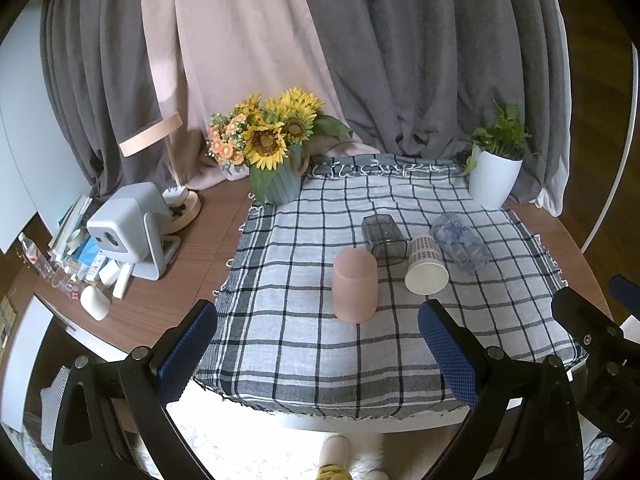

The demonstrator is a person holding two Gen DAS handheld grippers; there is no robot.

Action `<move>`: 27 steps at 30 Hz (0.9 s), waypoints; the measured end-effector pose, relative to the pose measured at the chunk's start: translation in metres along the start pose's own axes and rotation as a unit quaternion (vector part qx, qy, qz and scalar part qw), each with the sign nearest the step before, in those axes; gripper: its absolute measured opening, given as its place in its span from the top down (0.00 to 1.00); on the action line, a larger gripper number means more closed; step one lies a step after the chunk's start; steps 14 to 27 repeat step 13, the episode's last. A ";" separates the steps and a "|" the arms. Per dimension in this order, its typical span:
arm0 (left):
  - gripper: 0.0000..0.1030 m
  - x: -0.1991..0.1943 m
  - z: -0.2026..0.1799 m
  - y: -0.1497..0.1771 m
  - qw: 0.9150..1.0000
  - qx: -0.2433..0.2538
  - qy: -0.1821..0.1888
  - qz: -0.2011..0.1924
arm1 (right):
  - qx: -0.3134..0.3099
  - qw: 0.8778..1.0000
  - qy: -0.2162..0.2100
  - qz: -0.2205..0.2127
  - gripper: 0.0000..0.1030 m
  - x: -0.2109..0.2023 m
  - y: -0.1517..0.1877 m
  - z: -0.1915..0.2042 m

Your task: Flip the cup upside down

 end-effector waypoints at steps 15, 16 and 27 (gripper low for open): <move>0.01 -0.002 -0.002 -0.003 1.000 0.001 0.005 -0.004 | 0.002 1.000 0.001 0.001 0.16 0.002 0.000 0.000; 0.01 -0.002 -0.002 -0.003 1.000 0.001 0.005 -0.004 | 0.002 1.000 0.001 0.001 0.16 0.002 0.000 0.000; 0.01 -0.002 -0.002 -0.003 1.000 0.001 0.005 -0.004 | 0.002 1.000 0.001 0.001 0.16 0.002 0.000 0.000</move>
Point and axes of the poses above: each gripper's, at about its wrist camera, not at the fingertips, and x roughly the way its jaws point, z to its left, y to its underside, the point moved 9 cm from there along x, roughly the way its jaws point, and after that the axes turned 9 degrees about -y, right-handed, at the moved point
